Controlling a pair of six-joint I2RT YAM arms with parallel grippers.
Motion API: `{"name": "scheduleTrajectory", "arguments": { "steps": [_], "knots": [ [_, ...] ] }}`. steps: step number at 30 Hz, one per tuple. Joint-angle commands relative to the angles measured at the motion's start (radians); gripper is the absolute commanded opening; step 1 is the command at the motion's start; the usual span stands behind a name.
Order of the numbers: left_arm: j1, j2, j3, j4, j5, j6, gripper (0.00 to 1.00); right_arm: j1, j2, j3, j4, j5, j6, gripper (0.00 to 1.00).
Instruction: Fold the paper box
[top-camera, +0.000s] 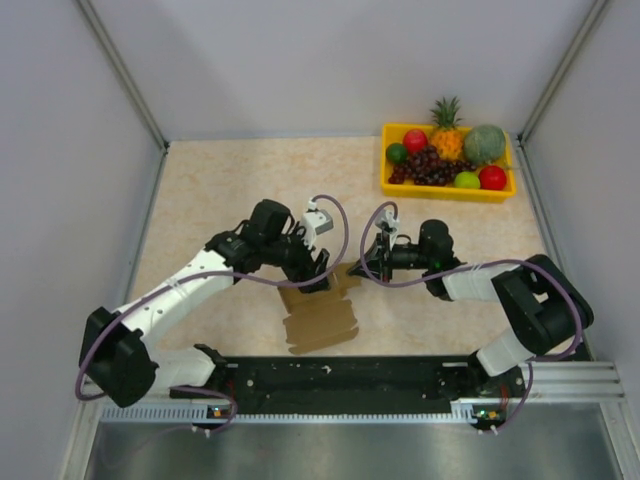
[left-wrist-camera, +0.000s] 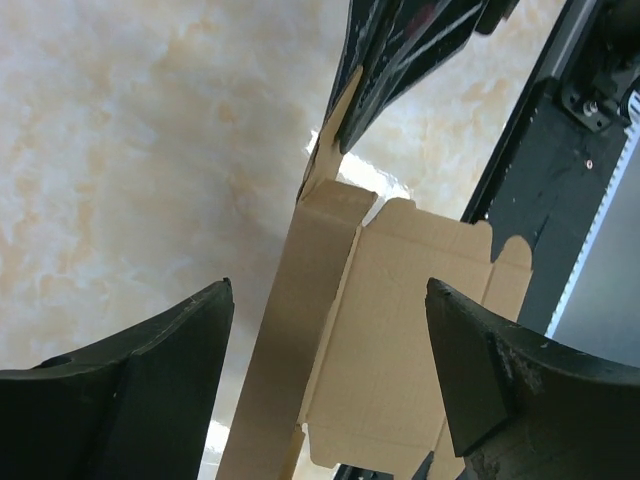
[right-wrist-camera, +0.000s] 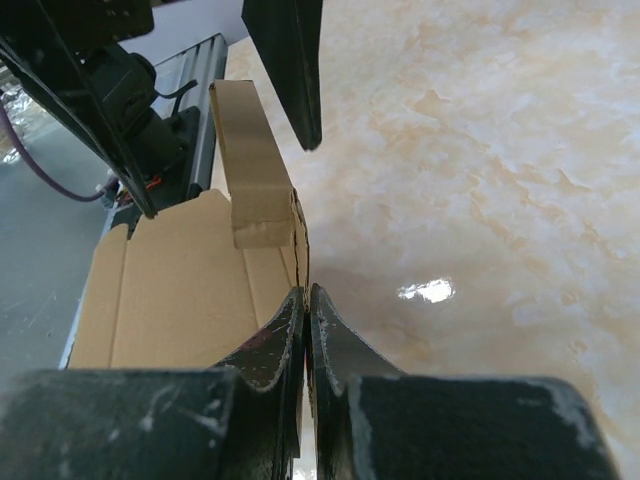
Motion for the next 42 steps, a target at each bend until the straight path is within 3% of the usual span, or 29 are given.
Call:
{"name": "scheduleTrajectory", "arguments": {
  "steps": [1, 8, 14, 18, 23, 33, 39, 42],
  "knots": [
    [0.002, 0.056, 0.052, -0.066, 0.081, 0.082, 0.82, -0.01, -0.036, 0.015, 0.033, -0.044, -0.012, 0.0],
    [-0.001, 0.081, 0.044, -0.072, 0.001, 0.075, 0.67, -0.008, -0.036, 0.014, 0.038, -0.023, -0.011, 0.0],
    [-0.001, 0.069, 0.035, -0.021, 0.004, 0.041, 0.63, -0.01, -0.037, 0.017, 0.012, 0.024, -0.005, 0.0],
    [-0.002, 0.118, 0.046, -0.046, 0.023, 0.041, 0.42, -0.01, -0.039, 0.017, 0.008, 0.019, 0.005, 0.0],
    [-0.004, 0.101, 0.041, -0.049, -0.008, 0.039, 0.44, -0.008, -0.057, 0.017, -0.005, 0.045, 0.021, 0.03],
    [-0.015, 0.063, 0.046, -0.012, -0.074, 0.031, 0.27, 0.035, -0.099, 0.008, -0.087, 0.174, 0.0, 0.19],
    [-0.015, 0.052, 0.038, 0.017, -0.04, 0.015, 0.24, 0.045, -0.073, -0.018, -0.051, 0.205, -0.005, 0.31],
    [-0.016, 0.037, 0.024, 0.031, -0.011, 0.016, 0.25, 0.045, -0.06, -0.014, -0.05, 0.198, -0.011, 0.32]
  ]
}}
